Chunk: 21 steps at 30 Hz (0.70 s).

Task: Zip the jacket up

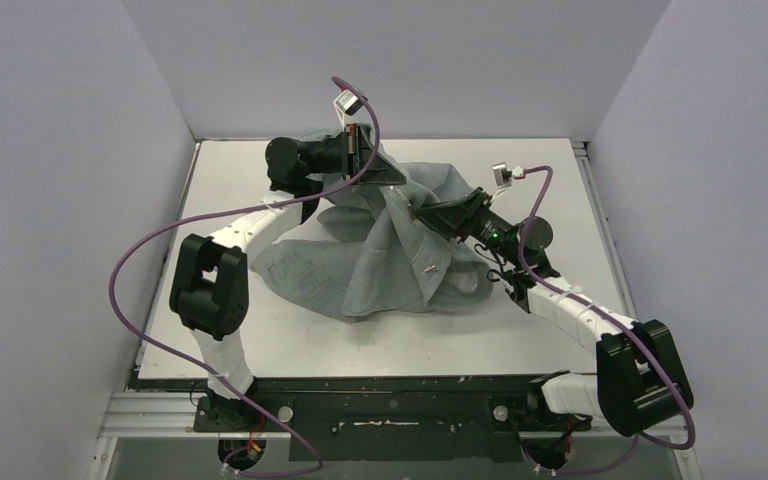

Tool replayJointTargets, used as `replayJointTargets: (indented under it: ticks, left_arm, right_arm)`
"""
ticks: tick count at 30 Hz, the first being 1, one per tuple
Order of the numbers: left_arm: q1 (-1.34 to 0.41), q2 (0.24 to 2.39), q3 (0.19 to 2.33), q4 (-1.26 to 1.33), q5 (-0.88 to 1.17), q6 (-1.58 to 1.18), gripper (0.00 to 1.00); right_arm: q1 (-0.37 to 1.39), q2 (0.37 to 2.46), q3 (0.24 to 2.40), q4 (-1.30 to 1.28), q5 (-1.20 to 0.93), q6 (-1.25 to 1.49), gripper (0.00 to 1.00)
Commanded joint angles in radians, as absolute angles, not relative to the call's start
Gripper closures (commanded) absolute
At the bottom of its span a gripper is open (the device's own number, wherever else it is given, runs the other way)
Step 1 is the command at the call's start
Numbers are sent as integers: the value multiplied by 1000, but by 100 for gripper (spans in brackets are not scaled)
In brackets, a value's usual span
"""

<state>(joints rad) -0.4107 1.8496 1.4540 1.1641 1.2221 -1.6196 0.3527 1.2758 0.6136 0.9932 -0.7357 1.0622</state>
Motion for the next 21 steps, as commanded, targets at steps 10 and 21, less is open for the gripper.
replayJointTargets:
  ticks: [10, 21]
  left_arm:
    - [-414, 1829, 1527, 1269, 1175, -1616, 100]
    - [-414, 1820, 1516, 1243, 1180, -1583, 100]
  right_arm:
    - [352, 1388, 635, 1246, -821, 1174, 47]
    - [360, 1455, 653, 1429, -815, 1282, 70]
